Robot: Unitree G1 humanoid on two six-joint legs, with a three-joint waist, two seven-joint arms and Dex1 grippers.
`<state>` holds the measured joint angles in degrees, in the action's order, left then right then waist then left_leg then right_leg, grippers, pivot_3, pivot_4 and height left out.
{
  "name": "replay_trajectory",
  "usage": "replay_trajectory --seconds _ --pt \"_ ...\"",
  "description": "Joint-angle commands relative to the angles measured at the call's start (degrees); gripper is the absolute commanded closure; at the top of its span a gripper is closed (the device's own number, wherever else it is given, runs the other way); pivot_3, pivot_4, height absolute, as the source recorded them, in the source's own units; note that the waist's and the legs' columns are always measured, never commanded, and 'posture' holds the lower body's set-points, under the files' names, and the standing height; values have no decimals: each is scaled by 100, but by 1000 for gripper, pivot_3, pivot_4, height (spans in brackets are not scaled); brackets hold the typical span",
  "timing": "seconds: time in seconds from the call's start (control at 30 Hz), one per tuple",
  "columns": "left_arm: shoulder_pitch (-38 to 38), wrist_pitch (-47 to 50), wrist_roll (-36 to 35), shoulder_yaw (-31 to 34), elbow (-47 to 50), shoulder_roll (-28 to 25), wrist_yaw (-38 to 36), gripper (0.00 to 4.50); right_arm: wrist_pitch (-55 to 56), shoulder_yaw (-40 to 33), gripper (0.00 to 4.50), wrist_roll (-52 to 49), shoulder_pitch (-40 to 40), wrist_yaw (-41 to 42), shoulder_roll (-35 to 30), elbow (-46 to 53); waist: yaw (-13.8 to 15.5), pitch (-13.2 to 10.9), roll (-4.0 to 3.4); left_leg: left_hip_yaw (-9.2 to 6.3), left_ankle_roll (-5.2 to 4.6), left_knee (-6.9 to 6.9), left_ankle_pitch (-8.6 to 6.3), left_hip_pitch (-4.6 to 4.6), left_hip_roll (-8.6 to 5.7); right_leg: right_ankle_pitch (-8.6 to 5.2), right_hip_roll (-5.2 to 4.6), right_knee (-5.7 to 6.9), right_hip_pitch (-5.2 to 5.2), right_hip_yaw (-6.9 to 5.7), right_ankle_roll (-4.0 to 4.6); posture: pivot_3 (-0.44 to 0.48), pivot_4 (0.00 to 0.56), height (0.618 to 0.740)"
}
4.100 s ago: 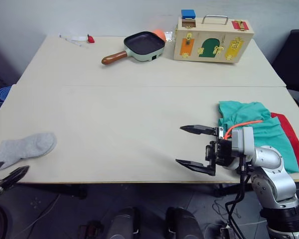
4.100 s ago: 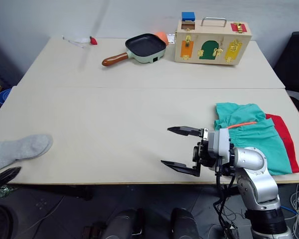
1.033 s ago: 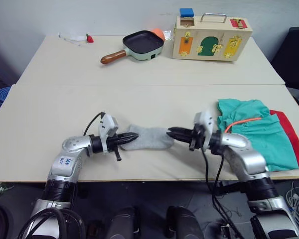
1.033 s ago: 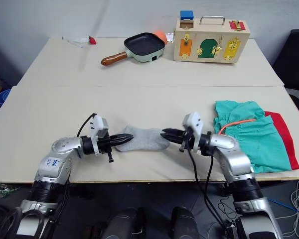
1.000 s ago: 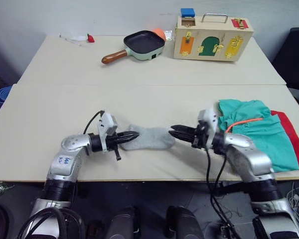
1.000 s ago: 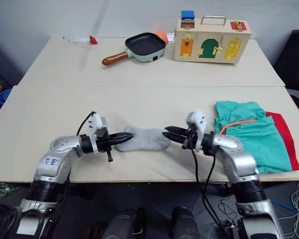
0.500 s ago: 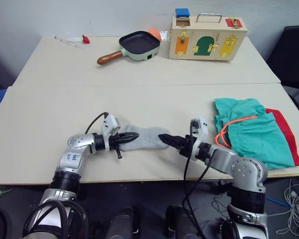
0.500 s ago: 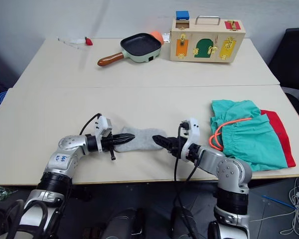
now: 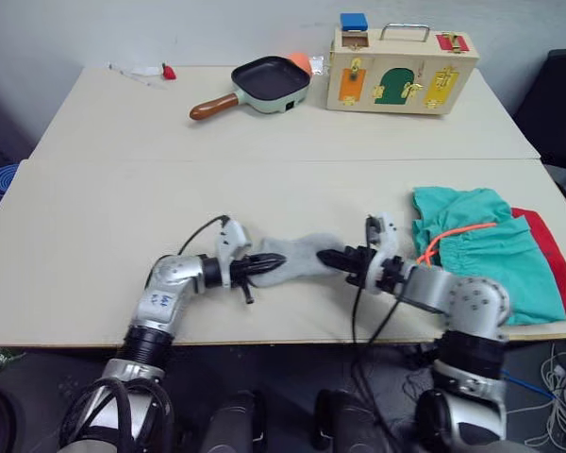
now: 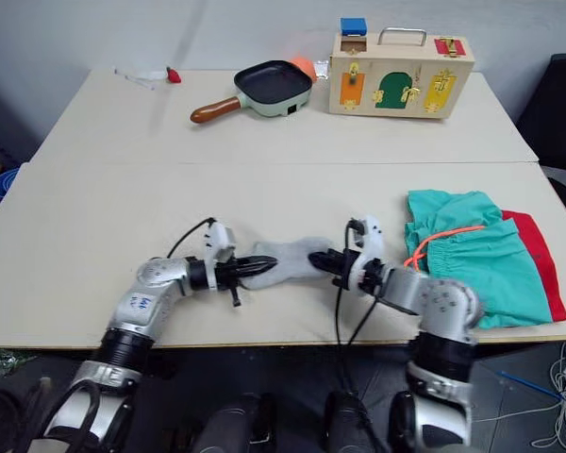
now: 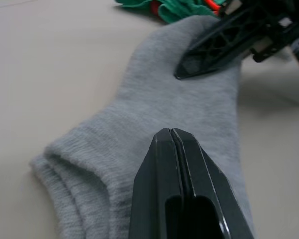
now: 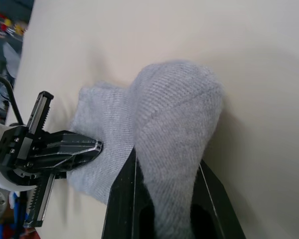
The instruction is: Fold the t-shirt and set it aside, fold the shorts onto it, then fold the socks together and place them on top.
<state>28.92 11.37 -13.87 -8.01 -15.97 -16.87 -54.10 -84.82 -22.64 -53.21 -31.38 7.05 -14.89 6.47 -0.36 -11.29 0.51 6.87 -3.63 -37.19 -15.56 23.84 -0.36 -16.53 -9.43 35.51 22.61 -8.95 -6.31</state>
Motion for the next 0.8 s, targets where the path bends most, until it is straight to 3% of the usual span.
replay_trajectory --seconds 0.03,0.3,0.6,0.63,0.67,0.8 --pt "47 85 106 -83 102 218 336 4500 -285 60 4484 -165 -360 342 -394 105 -4 0 -1 -2 1 0 1 1 2 0 0 0 0 -2 0 0 150 740" --pt "47 77 320 -27 -313 471 885 4500 -767 526 4484 -7 -1148 -38 94 143 -47 2 -5 -2 11 0 13 -7 15 1 -6 9 0 -11 3 0 150 740" --pt "-402 695 232 22 340 54 897 4500 -244 780 4484 546 -1014 -549 987 175 -154 7 -12 0 12 8 12 -11 13 3 1 8 -2 -11 5 0 150 740" --pt "-442 752 191 87 432 0 909 4500 -133 761 3817 567 -1005 -505 1056 153 -168 7 -12 5 15 12 11 -18 15 3 1 8 -3 -12 5 0 150 740" --pt "-474 808 139 162 533 -51 914 4500 34 782 3664 604 -989 -443 1101 157 -177 7 -12 8 17 16 11 -21 17 3 2 8 -3 -13 5 0 150 740" --pt "-579 810 -298 608 960 -329 726 4500 249 989 2352 258 -1001 429 972 261 -204 7 -13 8 26 20 12 -23 26 1 14 10 0 -10 7 0 150 740"
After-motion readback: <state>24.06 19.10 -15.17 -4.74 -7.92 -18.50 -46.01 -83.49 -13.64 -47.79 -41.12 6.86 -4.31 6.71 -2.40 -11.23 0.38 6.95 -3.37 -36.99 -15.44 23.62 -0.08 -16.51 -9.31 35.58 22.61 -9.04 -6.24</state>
